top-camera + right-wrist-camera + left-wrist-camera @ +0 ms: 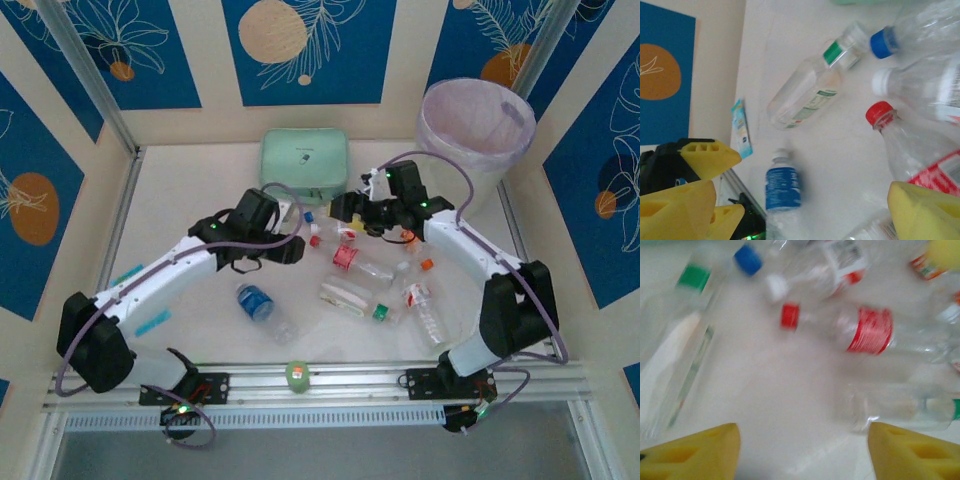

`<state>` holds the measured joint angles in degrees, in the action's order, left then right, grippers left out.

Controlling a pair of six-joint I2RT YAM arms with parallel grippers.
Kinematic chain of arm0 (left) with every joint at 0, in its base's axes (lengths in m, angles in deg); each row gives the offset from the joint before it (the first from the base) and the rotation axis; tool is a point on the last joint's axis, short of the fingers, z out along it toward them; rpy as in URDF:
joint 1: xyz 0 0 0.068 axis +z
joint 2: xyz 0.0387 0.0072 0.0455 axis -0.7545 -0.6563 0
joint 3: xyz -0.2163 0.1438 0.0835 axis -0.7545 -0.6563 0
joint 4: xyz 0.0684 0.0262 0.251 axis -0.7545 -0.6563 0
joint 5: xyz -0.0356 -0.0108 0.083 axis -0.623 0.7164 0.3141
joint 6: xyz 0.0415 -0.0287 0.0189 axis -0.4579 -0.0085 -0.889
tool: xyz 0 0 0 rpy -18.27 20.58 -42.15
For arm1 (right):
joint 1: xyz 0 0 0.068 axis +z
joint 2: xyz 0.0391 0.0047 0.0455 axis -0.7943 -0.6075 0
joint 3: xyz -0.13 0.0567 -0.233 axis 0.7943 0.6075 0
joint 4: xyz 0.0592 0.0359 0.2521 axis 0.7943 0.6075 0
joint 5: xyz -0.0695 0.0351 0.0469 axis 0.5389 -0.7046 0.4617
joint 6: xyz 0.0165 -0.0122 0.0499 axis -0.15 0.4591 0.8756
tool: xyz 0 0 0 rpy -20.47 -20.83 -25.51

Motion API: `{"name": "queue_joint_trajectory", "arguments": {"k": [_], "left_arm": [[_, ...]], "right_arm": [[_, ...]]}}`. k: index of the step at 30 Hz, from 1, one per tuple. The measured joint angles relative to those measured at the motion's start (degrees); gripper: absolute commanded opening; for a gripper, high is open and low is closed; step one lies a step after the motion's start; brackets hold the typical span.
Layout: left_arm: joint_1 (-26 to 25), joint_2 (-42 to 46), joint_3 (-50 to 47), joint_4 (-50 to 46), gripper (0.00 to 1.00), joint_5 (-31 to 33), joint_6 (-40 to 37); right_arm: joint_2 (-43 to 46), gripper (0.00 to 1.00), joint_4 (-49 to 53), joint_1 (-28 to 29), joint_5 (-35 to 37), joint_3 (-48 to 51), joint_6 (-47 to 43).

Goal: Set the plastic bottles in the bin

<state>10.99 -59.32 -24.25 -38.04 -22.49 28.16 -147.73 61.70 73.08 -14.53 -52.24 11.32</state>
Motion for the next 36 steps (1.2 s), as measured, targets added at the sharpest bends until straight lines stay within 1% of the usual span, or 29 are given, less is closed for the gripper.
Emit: {"name": "queue_joint_trajectory", "arguments": {"k": [1, 5, 8, 10, 13, 16, 18, 20, 23, 27, 31, 33, 36], "left_arm": [[0.0, 1.1, -0.9, -2.4, 0.92, 0.9, 1.4], [0.0, 9.1, -6.2, -11.6, 0.96, 4.6, 10.9], [-0.8, 18.2, -10.9, -18.4, 0.97, 6.6, 22.3], [-2.8, 25.3, -15.9, -21.0, 0.97, 6.9, 31.3], [-7.5, 32.1, -25.0, -20.9, 0.97, 6.2, 43.6], [-9.6, 32.3, -32.1, -18.9, 0.97, 5.8, 52.0], [-9.8, 30.8, -34.9, -16.0, 0.95, 5.3, 55.5], [-9.9, 29.1, -36.8, -12.1, 0.92, 4.7, 58.1], [-9.9, 27.0, -38.3, -6.4, 0.83, 3.7, 60.7], [-9.9, 24.8, -39.0, -0.4, 0.63, 3.0, 62.5], [-9.9, 23.6, -38.2, 2.4, 0.51, 3.3, 62.0], [-9.4, 22.6, -36.7, 2.7, 0.47, 3.8, 60.6], [-7.2, 19.7, -32.9, 6.5, 0.47, 3.7, 55.5]], "right_arm": [[1.0, 0.93, 1.2, -0.4, 0.9, 0.0, -0.8], [2.6, 0.99, 4.5, -1.5, 3.2, -0.5, -3.0], [2.3, 1.0, 6.1, -2.3, 3.9, -1.3, -4.3], [1.4, 1.0, 6.8, -2.8, 4.0, -2.4, -5.2], [-0.2, 1.0, 7.0, -3.4, 4.0, -3.7, -6.1], [-0.9, 1.0, 7.2, -3.9, 4.0, -3.8, -6.5], [-0.9, 1.0, 7.5, -4.1, 3.9, -3.8, -6.5], [-0.9, 1.0, 7.5, -4.3, 3.9, -3.8, -6.6], [-0.8, 1.0, 7.5, -4.6, 3.9, -3.8, -6.7], [-0.8, 1.0, 7.5, -4.8, 3.8, -3.5, -6.6], [-0.6, 0.99, 7.5, -4.8, 3.7, -3.3, -6.7], [-0.3, 0.99, 7.4, -5.0, 2.9, -3.2, -6.6], [0.9, 0.96, 7.0, -5.6, 0.3, -2.7, -6.5]]}}
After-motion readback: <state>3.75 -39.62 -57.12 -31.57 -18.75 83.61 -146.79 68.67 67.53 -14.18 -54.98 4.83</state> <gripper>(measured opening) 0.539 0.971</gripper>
